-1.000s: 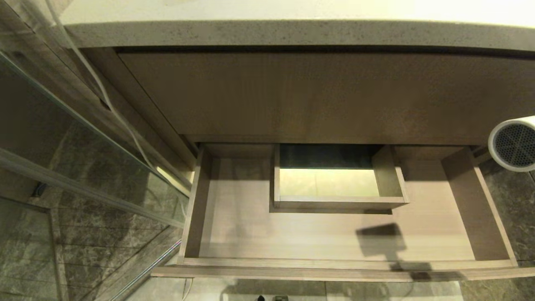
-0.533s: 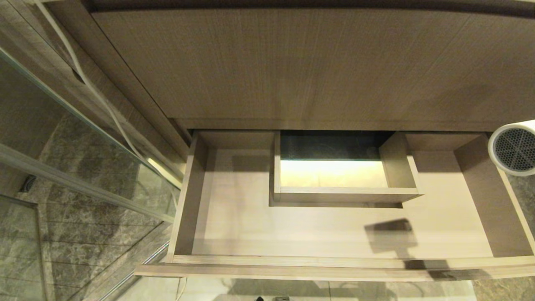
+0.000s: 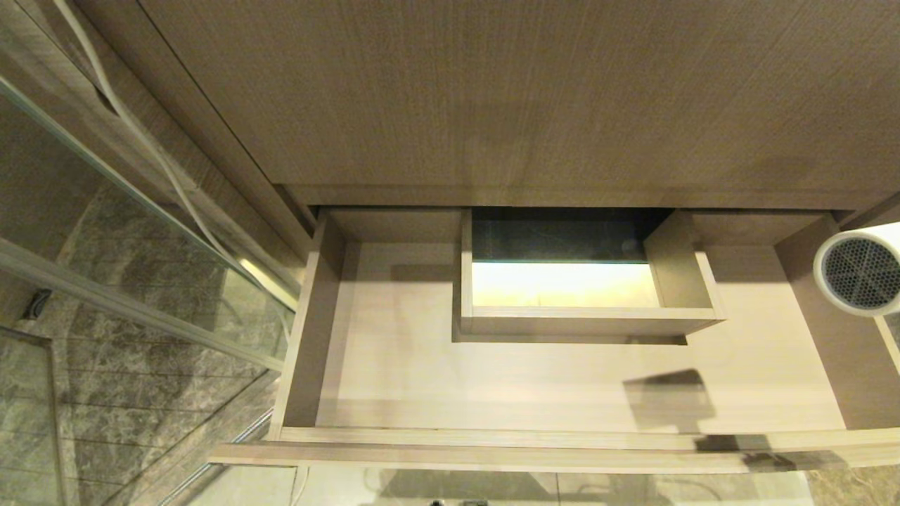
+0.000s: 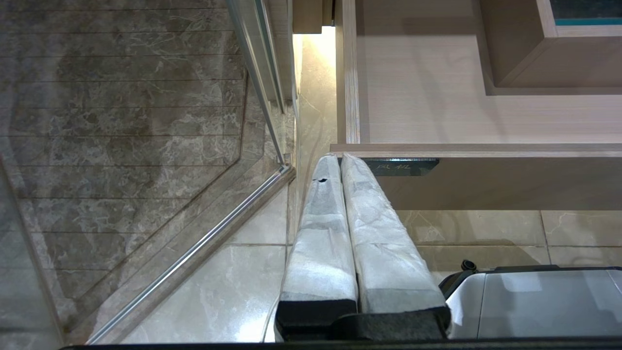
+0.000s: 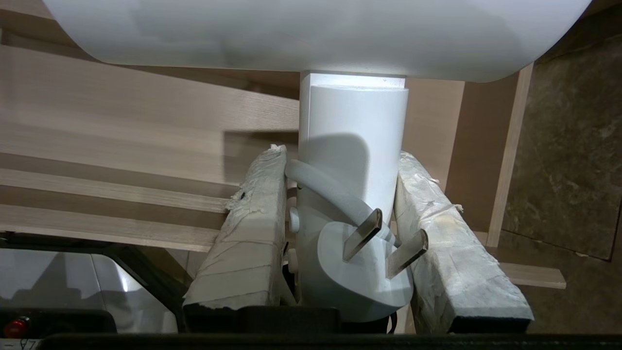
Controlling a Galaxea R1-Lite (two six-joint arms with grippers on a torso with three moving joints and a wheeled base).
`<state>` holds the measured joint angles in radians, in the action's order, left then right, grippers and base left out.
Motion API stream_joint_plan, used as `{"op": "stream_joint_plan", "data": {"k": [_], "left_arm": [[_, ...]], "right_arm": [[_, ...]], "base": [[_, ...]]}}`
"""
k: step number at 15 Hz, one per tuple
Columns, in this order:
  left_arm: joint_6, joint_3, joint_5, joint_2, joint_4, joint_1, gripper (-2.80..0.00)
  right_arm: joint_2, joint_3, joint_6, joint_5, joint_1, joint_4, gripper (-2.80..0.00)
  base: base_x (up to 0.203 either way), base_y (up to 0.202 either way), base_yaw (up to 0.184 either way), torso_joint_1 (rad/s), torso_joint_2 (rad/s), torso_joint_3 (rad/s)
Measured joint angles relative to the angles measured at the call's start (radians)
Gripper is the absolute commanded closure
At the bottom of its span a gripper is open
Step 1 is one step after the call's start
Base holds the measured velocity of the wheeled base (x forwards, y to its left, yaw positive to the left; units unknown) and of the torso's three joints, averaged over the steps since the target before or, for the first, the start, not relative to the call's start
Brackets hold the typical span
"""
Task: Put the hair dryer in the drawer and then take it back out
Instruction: Put it into the drawer
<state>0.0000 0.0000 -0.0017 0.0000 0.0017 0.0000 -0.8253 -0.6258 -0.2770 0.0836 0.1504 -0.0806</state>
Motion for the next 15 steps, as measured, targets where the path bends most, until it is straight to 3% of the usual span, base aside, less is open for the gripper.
{"op": "stream_joint_plan", "data": {"k": [2,9,15], "left_arm": [[0.0,0.0,0.0,0.0,0.0,0.0,0.0],[0.0,0.0,0.0,0.0,0.0,0.0,0.0],[0.0,0.0,0.0,0.0,0.0,0.0,0.0]], "right_arm": [[-0.013,0.002,-0.001,-0.014,0.0,-0.001,0.0],[-0.216,-0.064,-0.001,-0.287,0.006,-0.004,0.0],[-0.472,-0.212,-0.021,-0.307,0.03,0.003,0.0]], "base": [[0.0,0.0,0.0,0.0,0.0,0.0],[0.0,0.0,0.0,0.0,0.0,0.0],[0.0,0.0,0.0,0.0,0.0,0.0]]}}
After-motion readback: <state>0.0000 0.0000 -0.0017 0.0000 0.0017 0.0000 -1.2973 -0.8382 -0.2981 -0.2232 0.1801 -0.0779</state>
